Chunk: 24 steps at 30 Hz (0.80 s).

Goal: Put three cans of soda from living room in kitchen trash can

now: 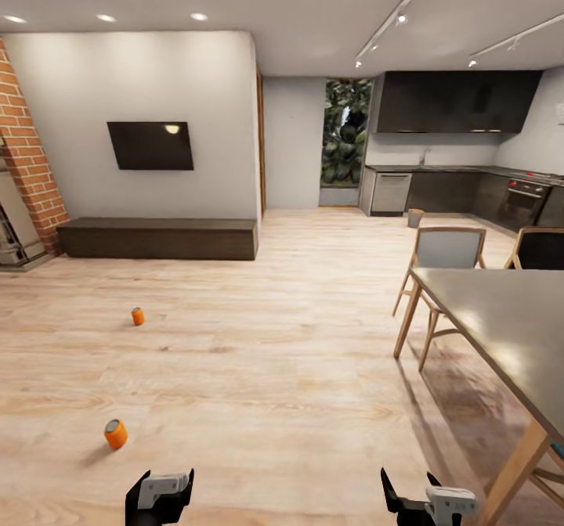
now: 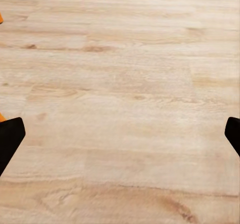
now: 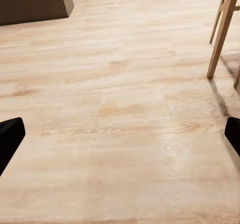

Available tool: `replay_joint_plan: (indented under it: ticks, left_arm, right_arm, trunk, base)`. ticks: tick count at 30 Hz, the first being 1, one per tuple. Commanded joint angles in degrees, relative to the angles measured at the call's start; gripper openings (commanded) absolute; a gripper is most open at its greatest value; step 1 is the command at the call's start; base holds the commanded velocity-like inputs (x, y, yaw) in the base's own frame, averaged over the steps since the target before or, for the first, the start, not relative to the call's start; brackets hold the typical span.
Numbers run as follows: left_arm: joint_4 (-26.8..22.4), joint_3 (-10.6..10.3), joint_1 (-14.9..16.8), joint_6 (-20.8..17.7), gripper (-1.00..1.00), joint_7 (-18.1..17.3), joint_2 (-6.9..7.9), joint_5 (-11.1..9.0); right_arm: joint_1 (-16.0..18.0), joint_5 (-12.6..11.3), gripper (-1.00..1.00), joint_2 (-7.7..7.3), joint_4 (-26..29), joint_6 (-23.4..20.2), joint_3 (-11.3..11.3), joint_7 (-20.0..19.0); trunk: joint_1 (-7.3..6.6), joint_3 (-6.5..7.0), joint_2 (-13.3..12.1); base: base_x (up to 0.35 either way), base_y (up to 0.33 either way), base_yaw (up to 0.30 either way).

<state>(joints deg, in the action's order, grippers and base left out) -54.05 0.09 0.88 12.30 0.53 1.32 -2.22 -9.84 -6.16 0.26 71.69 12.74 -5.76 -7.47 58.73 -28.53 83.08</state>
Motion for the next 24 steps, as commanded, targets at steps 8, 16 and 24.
replay_joint_plan:
  ticks: [8, 16, 24]
  left_arm:
    - [0.0, 0.0, 0.01, 0.0, 1.0, 0.0, 0.0, 0.0]
    - [0.0, 0.0, 0.01, 0.0, 1.0, 0.0, 0.0, -0.01]
    - [0.0, 0.0, 0.0, 0.0, 1.0, 0.0, 0.0, 0.02]
  right_arm:
    - [0.0, 0.1, 1.0, 0.04, 0.01, -0.13, 0.27, 0.06]
    - [0.0, 0.1, 1.0, 0.01, 0.01, -0.08, 0.3, 0.08]
    - [0.0, 0.1, 1.0, 0.06, 0.0, -0.08, 0.36, 0.09]
  trunk:
    - [0.0, 0.0, 0.0]
    - [0.0, 0.0, 0.0]
    - [0.0, 0.0, 0.0]
  base:
    - [0.322, 0.052, -0.007]
    - [0.323, 0.107, 0.0]
    - [0.323, 0.042, 0.0]
